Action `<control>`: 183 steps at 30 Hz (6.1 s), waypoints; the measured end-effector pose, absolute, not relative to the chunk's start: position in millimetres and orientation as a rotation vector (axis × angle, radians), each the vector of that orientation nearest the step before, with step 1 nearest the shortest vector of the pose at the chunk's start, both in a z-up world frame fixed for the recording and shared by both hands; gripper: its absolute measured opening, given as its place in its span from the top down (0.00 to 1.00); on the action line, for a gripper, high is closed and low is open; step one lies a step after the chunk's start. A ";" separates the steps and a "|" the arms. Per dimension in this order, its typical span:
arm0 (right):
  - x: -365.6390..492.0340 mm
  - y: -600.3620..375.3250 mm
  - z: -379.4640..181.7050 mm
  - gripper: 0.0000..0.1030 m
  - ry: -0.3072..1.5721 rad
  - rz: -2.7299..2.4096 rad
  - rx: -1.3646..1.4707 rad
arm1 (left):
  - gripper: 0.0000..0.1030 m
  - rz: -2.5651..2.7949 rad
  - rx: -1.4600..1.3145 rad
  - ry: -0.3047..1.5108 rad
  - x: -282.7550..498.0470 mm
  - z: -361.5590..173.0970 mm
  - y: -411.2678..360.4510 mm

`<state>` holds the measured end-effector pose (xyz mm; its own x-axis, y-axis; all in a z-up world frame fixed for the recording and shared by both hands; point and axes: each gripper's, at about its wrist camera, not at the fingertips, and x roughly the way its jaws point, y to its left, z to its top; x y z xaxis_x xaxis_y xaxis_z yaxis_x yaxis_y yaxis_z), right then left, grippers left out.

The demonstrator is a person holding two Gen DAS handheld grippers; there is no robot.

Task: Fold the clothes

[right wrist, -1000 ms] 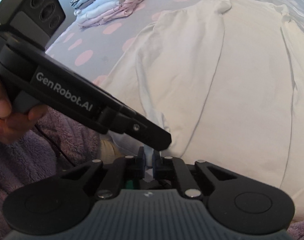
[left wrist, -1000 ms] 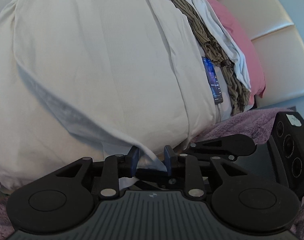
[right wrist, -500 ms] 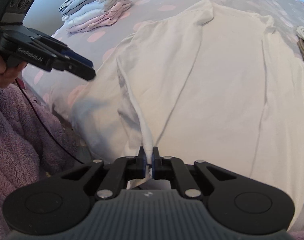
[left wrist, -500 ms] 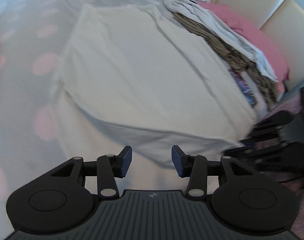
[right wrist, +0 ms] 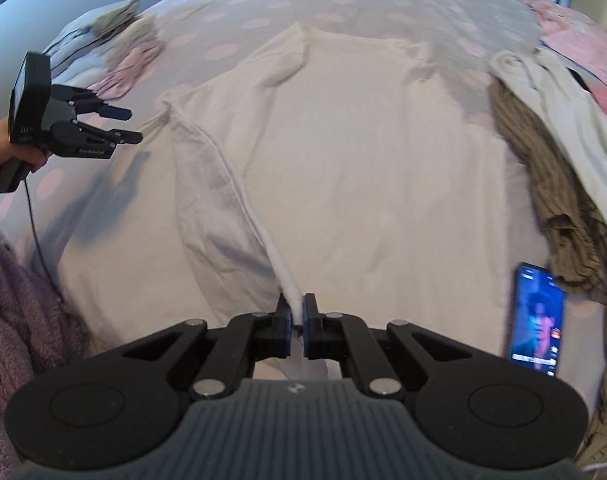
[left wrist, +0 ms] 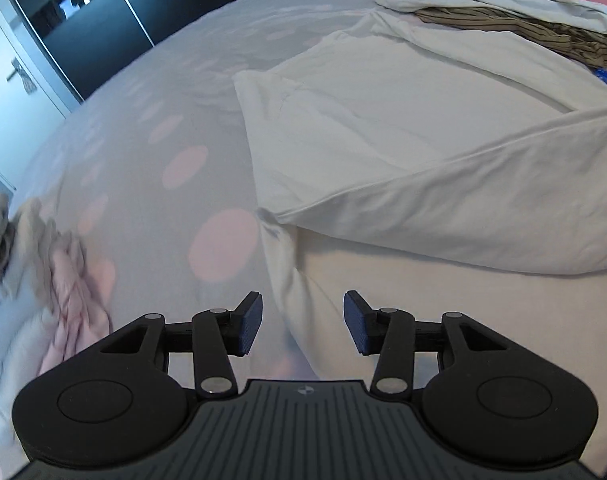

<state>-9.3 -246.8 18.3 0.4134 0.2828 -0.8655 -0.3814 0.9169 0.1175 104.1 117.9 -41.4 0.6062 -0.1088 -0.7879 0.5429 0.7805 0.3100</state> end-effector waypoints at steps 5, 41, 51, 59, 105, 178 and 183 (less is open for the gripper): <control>0.6 -261.5 23.7 0.94 1.064 0.355 -0.074 | 0.58 -0.421 0.584 0.765 130.2 -50.5 108.4; -88.8 13.2 -21.8 0.94 1.234 1.326 -0.355 | 0.96 -0.393 -0.300 0.953 221.0 -70.8 245.3; -83.4 30.3 -37.2 0.63 1.258 1.249 -0.386 | 0.89 -0.389 -0.318 0.914 209.5 -74.0 248.8; -69.4 -3.1 -43.0 0.70 1.245 1.053 -0.335 | 0.77 -0.366 -0.317 0.935 161.9 -54.8 267.9; -92.8 -61.9 -60.3 0.67 1.016 0.819 -0.229 | 0.54 -0.405 0.363 1.344 -54.7 -60.1 128.4; -22.2 -108.8 -62.4 0.94 1.192 0.734 0.362 | 0.60 -0.696 0.109 1.313 26.8 17.3 104.0; -24.1 -102.7 -58.0 0.94 1.171 0.737 0.289 | 0.59 -0.550 0.079 1.309 62.7 15.1 129.9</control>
<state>-24.1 -102.7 -58.0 0.1919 0.6575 -0.7286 -0.3718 0.7358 0.5660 62.7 129.9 15.1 0.1510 -0.3391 -0.9285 0.4261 0.8699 -0.2484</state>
